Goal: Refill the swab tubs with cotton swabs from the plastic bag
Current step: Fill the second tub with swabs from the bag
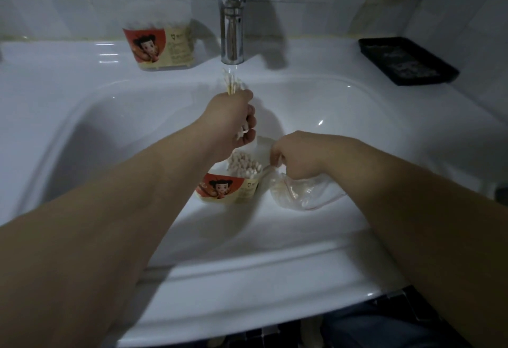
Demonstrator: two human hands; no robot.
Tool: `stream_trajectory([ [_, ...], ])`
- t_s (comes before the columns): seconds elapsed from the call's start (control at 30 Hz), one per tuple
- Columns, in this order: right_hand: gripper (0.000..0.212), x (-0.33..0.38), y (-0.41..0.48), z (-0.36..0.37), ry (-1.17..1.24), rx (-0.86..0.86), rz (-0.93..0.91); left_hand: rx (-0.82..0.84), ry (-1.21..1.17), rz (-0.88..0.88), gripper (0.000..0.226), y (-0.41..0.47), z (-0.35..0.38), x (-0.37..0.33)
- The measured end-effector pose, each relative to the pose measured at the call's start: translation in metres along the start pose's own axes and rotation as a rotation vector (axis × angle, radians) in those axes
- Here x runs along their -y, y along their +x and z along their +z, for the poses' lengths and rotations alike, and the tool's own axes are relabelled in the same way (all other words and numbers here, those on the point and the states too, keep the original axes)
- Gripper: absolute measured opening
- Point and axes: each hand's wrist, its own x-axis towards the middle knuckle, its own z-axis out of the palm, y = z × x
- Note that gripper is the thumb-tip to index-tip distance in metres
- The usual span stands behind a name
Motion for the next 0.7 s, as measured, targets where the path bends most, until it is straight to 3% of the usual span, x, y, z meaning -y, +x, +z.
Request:
stream_trajectory([
  [0.27,0.039,0.005,0.01,0.017,0.028,-0.097,-0.074,0.021,0.028,0.008,0.01,0.003,-0.001,0.002],
  [0.5,0.019,0.013,0.012,0.016,-0.17,-0.173,-0.093,0.042,0.061,0.014,0.009,0.001,-0.001,0.003],
  [0.6,0.008,0.015,0.008,0.015,-0.219,-0.167,-0.102,0.051,0.076,0.013,0.008,0.0,-0.001,0.003],
  [0.7,0.011,0.011,0.007,0.014,-0.15,-0.109,-0.062,0.062,0.093,0.017,0.009,0.001,-0.001,0.005],
])
